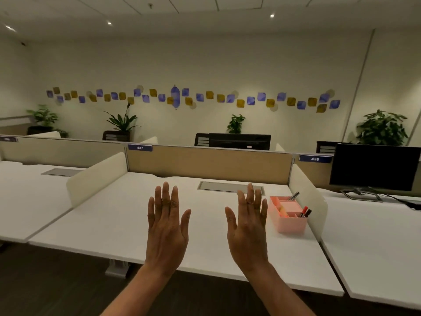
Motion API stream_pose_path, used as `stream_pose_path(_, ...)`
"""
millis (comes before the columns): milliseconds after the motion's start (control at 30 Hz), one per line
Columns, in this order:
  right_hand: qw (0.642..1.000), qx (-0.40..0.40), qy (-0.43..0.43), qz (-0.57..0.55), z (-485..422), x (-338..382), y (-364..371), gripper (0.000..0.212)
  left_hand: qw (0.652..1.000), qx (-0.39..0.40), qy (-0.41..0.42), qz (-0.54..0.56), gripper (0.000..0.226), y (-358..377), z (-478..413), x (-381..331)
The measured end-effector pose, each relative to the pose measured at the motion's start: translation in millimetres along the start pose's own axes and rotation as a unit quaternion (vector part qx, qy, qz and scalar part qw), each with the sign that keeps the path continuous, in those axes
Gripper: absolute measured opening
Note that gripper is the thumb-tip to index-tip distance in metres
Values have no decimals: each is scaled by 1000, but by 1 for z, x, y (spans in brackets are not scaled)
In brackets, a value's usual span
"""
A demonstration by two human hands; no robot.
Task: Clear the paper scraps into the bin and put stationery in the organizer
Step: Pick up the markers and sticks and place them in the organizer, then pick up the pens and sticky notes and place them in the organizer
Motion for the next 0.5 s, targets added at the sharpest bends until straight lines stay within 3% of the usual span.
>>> stream_pose_path(167, 1000, 20, 12, 10, 61, 45, 14, 61, 1000, -2, 1, 21, 69, -32, 45, 40)
stream_pose_path(500, 985, 110, 128, 45, 252, 132, 89, 59, 991, 105, -17, 84, 68, -71, 215, 179)
Point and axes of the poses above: each hand's wrist, its own z-axis away from the middle knuckle, its own y-axis out of the palm, x = y × z, the point moved 8 cm from there along -z, towards the middle knuckle, and after that the axes turned 10 degrees about y, right-handed, at the moved point
